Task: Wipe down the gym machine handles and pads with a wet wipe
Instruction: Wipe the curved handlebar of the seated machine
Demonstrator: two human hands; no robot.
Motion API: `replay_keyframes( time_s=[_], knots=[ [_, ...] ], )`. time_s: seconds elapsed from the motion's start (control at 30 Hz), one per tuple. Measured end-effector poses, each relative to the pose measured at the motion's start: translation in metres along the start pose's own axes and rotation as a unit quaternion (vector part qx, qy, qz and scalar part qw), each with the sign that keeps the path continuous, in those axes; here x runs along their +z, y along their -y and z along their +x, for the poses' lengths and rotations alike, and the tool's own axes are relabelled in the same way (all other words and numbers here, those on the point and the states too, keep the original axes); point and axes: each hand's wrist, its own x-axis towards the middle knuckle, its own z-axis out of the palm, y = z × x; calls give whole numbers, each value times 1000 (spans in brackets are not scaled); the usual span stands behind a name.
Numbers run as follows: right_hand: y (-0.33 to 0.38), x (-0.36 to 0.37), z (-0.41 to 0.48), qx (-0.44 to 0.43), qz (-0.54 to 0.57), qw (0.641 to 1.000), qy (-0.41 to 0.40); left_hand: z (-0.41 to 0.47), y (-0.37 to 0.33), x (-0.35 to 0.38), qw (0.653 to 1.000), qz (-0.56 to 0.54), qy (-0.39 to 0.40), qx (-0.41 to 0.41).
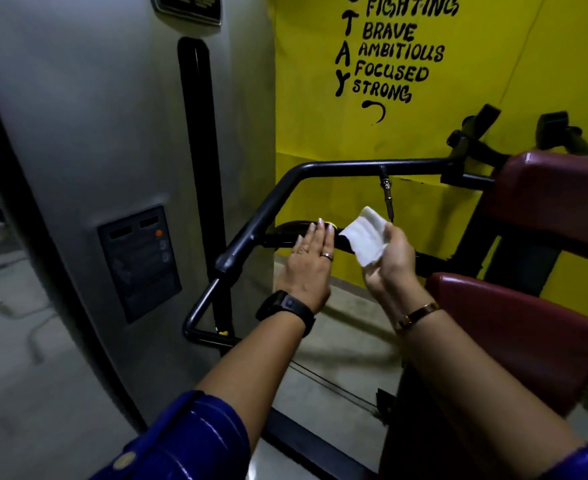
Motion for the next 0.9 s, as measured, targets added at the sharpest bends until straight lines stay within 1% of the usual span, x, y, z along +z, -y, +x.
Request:
replay_keyframes(
  time_s=[0.1, 0.2, 0.3, 0.37, 0.43, 0.57, 0.7, 0.8, 0.9],
  knots=[
    [-8, 6, -10, 1, 23, 999, -45, -2, 10, -2, 998, -47, -2, 41],
    [-18, 17, -25, -3, 58, 996, -61, -6, 32, -7, 987, -126, 22, 103],
    [-34, 31, -34, -10, 87, 994, -71, -13, 68, -10, 974, -171, 19, 145],
    [-44, 41, -41, -9, 86, 994, -66, -17, 92, -4, 976, -170, 4, 135],
    [-55, 54, -47, -4, 85, 994, -63, -17, 115, 4, 984, -141, -1, 112],
    [-68, 75, -48, 2, 76, 995, -62, -12, 141, 18, 992, -100, 25, 77],
    [-82, 96, -35, -14, 19, 999, -40, 3, 156, 27, 996, -50, 40, 59],
    [-92, 113, -19, -10, -37, 999, -31, 15, 170, 35, 996, -43, 75, 25],
    [-106, 126, -6, 5, -67, 995, -69, 27, 184, 40, 994, -21, 102, 16]
  ],
)
